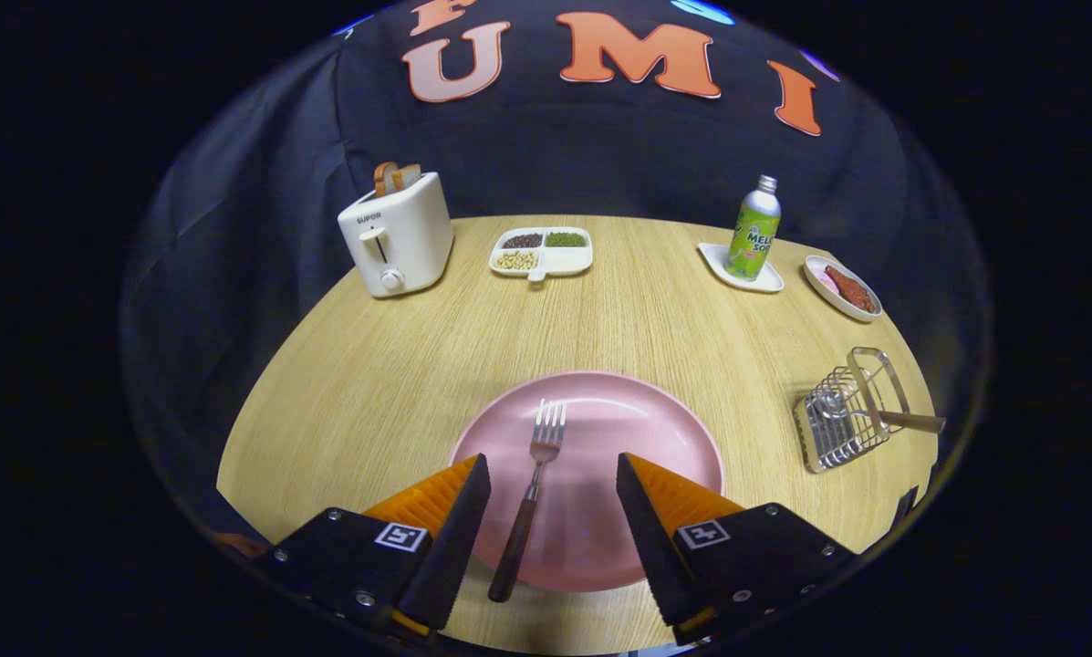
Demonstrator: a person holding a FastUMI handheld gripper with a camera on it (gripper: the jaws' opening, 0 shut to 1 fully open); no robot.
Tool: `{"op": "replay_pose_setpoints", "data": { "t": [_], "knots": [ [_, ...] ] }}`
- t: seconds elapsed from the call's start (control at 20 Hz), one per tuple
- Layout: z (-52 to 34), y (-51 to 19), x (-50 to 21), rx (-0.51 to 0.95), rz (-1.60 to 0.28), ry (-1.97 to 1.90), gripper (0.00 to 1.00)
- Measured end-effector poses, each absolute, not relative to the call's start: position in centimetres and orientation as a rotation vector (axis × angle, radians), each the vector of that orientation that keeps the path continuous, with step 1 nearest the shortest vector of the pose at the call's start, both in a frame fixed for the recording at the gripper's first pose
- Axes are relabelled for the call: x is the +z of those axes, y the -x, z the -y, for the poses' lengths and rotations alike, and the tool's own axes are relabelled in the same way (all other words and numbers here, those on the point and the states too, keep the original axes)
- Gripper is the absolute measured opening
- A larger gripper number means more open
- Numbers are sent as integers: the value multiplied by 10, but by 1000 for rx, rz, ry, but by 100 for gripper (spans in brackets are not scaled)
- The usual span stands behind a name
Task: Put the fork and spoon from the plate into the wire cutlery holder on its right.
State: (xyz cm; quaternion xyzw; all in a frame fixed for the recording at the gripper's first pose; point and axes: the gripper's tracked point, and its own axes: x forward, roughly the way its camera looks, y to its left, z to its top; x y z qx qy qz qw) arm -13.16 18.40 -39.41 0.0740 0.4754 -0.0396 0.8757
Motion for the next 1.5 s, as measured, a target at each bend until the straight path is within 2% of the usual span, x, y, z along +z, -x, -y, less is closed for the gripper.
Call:
{"op": "replay_pose_setpoints", "data": {
  "t": [0.15, 0.25, 0.3, 0.5, 0.6, 0.9, 1.5],
  "knots": [
    [-192, 141, -412, -83, -1056, -155, 76],
    [-195, 147, -422, -89, -1095, -163, 64],
    [-198, 150, -426, -83, -1115, -172, 52],
    [-202, 155, -435, -82, -1159, -158, 24],
    [-201, 160, -444, -92, -1200, -147, 16],
    [-198, 156, -436, -86, -1209, -220, 7],
    [-96, 147, -363, -170, -1085, -236, 6]
  ]
}}
